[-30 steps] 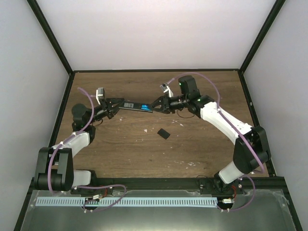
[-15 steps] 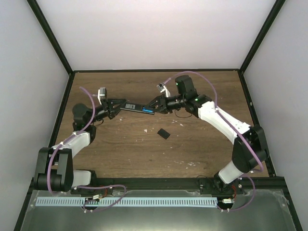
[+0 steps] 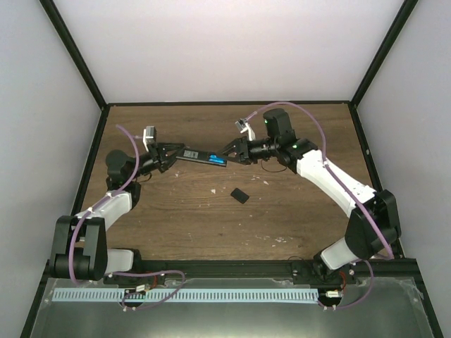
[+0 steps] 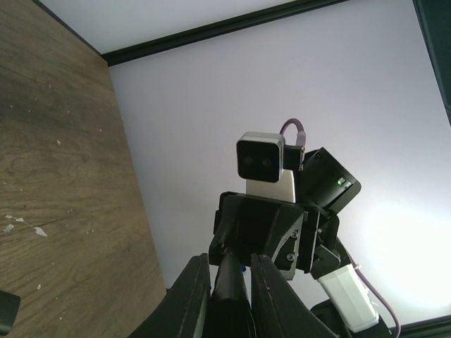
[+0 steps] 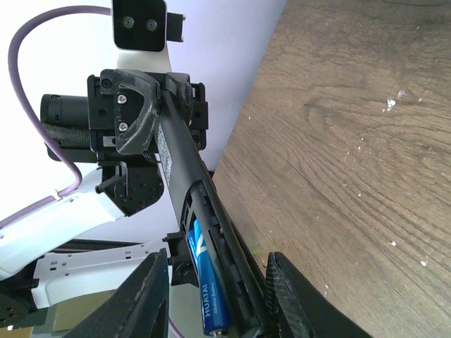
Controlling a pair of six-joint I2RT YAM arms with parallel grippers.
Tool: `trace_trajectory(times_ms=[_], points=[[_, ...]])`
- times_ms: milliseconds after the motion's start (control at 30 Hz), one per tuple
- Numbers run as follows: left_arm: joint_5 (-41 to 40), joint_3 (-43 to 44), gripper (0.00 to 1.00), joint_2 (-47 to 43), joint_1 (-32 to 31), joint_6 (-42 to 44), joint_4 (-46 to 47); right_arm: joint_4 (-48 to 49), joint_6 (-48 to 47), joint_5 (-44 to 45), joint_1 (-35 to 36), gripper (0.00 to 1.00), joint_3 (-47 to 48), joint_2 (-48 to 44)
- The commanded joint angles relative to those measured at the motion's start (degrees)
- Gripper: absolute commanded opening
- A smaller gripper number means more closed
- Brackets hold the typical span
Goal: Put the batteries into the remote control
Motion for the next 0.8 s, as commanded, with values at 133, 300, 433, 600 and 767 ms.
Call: trace_trajectory(times_ms=[133,300,433,600,767], points=[[0.2,1.7,0.00,-1.1,-0.1,1.6,-0.2,-1.1,-1.1,-2.5,-0.2,0.23,-0.2,-0.6],[0.2,1.5,0.00,-1.3,-0.1,1.7,-0.4,-1.9,-1.7,-2.2,-0.2,0.19,0.1,-0.7],[0.1,1.4,0.00,-1.3,0.0,1.7,-0.4,-2.0,-1.8,-1.9,-0.2,0.15,0.1,-0.7],[0.2,1.5,0.00,-1.3,-0.1,1.7,-0.4,-1.8,-1.8,-1.6,-0.2,0.09,0.2,-0.6],[0.2,1.5,0.00,-1.4,-0.1,1.7,-0.6,-1.5,-1.7,-1.6,-0.2,0.08,0.2,-0.3]])
